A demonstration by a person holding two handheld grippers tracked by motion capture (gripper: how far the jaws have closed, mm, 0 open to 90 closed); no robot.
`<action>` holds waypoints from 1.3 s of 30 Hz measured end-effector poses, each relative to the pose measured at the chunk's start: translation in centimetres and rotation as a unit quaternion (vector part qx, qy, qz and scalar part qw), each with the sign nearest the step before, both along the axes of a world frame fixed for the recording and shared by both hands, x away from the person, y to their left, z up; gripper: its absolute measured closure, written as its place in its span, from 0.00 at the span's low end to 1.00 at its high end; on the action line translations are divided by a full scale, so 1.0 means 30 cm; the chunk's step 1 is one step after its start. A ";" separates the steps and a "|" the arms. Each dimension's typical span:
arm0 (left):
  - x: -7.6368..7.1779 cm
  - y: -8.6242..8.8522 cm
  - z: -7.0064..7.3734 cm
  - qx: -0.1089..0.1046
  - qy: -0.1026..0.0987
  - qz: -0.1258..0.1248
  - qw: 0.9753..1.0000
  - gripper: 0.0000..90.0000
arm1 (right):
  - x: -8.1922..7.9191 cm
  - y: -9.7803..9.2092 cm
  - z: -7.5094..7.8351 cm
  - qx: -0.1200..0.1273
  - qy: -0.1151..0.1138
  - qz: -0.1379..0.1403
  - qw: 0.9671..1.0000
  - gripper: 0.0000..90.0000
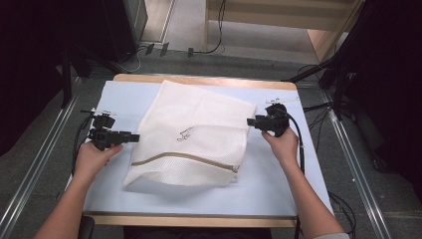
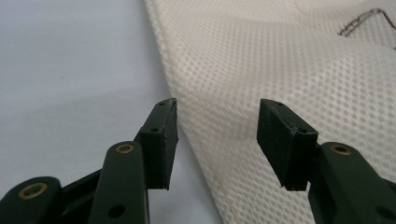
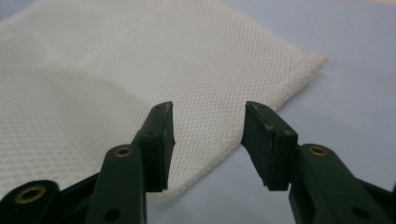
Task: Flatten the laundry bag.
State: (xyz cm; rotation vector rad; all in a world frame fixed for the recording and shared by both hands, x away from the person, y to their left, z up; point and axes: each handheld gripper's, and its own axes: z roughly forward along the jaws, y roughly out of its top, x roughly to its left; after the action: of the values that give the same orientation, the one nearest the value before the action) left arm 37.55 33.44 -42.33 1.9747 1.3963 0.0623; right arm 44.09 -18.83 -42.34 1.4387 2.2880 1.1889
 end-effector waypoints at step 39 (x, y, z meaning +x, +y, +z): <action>-0.031 -0.070 -0.081 0.025 0.023 -0.015 0.999 0.97 | -0.094 0.082 -0.171 -0.014 0.027 0.006 1.000 0.98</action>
State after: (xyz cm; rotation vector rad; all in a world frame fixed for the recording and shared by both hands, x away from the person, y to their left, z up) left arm 36.64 31.35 -44.76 2.0490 1.4066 0.0391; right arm 41.27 -16.37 -47.46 1.4667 2.3416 1.1292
